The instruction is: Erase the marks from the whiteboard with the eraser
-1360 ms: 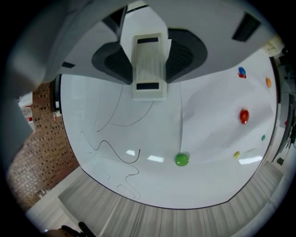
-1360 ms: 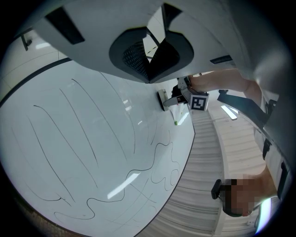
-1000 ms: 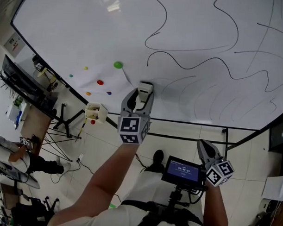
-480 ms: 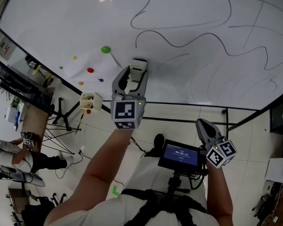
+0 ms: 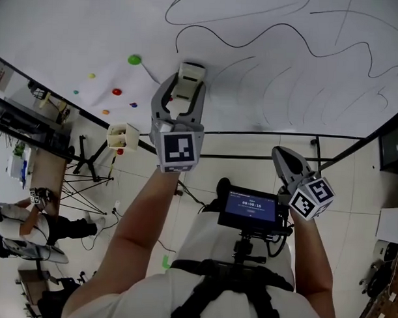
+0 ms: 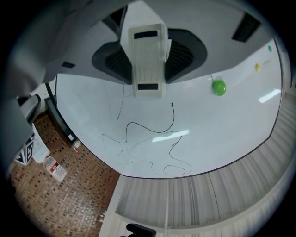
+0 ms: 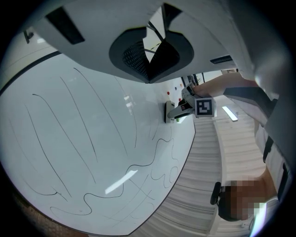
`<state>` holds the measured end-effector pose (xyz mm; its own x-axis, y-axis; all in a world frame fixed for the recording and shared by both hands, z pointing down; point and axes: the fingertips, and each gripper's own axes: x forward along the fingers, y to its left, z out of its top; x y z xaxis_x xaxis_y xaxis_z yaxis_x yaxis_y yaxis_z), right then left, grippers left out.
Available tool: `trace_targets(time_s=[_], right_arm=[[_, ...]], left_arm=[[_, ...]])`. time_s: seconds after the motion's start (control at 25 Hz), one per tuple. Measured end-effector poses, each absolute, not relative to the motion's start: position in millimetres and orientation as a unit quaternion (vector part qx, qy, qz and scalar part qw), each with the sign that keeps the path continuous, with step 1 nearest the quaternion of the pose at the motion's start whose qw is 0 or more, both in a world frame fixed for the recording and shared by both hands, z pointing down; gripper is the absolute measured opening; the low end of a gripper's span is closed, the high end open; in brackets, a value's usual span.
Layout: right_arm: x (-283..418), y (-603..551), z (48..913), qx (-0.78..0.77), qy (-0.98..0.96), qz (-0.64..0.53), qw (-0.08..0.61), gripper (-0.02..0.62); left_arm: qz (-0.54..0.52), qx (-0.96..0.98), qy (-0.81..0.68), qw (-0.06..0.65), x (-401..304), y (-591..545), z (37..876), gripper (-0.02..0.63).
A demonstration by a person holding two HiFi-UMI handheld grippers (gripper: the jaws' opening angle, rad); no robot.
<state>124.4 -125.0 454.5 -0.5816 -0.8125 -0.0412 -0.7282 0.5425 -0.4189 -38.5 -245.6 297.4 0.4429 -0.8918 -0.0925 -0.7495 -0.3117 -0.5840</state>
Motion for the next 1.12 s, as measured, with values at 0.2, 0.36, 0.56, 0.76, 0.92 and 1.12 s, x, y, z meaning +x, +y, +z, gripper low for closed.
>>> trace_targets(time_s=[0.2,0.36,0.56,0.76,0.92,1.12], right_arm=[[122.2,-124.6,457.0,-0.44,0.871,-0.186,0.117,0.018],[122.0,-123.3,457.1,-0.44,0.87,-0.189,0.12,0.018],[122.3,-123.0,457.5,-0.438,0.868,-0.196,0.123,0.018],[124.9,-122.7,455.0,-0.44,0.868,-0.193,0.129,0.018],[129.3,-122.1,455.4,-0.444,0.864,-0.197,0.135,0.018],[127.7,-119.4,455.0,-0.442,0.865,-0.195,0.134,0.018]], left_arm=[[-0.14,-0.798,0.488,0.325,-21.0,-240.0,288.8,0.236],[-0.152,-0.797,0.477,0.338,-16.2,-236.1,287.1,0.236],[-0.2,-0.791,0.429,0.388,8.5,-230.3,292.6,0.236],[-0.217,-0.782,0.407,0.419,11.3,-230.5,297.2,0.239],[-0.255,-0.768,0.404,0.427,-1.3,-231.9,314.2,0.239],[-0.261,-0.768,0.44,0.385,-31.4,-234.9,320.4,0.238]])
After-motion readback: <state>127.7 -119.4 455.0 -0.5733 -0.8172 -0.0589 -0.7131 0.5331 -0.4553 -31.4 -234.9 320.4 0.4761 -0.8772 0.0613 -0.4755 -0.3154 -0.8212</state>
